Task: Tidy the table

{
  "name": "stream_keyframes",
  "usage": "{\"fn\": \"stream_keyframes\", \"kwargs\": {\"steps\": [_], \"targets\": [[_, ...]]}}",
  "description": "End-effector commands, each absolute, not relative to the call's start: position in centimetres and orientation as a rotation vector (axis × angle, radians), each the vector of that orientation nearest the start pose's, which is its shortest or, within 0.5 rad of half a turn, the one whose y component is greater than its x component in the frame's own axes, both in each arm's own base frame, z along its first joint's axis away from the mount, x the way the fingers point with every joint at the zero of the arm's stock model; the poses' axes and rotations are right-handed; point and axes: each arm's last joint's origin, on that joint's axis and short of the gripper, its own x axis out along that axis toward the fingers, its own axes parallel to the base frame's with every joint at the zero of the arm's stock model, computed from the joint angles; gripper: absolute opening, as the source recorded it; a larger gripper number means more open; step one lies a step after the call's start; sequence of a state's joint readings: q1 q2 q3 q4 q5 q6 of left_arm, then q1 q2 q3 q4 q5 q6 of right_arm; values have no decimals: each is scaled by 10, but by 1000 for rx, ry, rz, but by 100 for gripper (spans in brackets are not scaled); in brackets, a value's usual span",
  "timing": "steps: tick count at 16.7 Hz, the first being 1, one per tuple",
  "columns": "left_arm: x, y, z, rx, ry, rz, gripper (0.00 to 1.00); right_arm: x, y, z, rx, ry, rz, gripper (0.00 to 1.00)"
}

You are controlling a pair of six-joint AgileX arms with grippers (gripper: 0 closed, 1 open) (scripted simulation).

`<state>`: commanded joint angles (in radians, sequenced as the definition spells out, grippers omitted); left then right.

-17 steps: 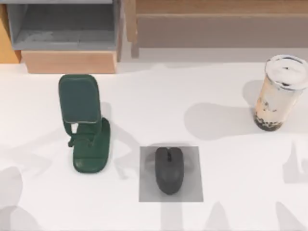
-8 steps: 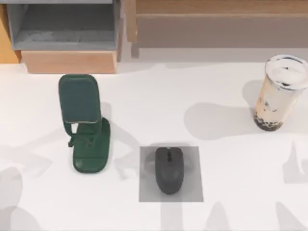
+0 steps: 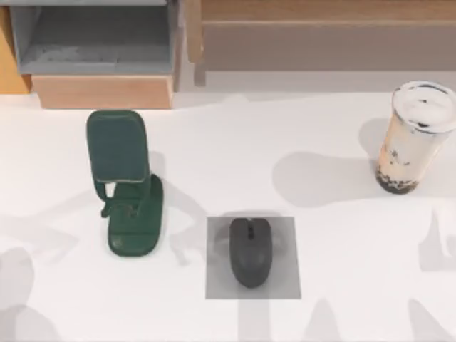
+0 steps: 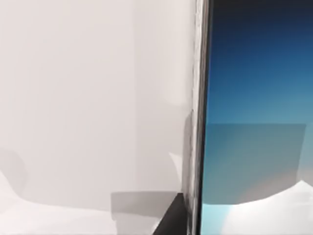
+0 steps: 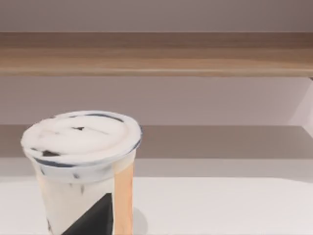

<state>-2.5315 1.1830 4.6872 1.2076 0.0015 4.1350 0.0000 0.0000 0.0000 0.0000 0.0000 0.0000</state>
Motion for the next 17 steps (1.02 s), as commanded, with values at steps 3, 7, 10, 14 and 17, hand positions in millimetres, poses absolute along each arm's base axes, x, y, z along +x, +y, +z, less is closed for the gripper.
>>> {"fn": "stream_keyframes", "kwargs": {"steps": [3,7,10,14,17], "targets": [[231,158,116,298,1541,-310,0,106,-1,160,0,0,0,100],[232,157,134,299,1543,-315,0,106,-1,160,0,0,0,100],[232,159,144,298,1534,-303,0,106,-1,160,0,0,0,100],[233,157,144,305,1534,-297,0,106,-1,160,0,0,0,100],[242,139,159,358,1504,-221,0,106,-1,160,0,0,0,100]]}}
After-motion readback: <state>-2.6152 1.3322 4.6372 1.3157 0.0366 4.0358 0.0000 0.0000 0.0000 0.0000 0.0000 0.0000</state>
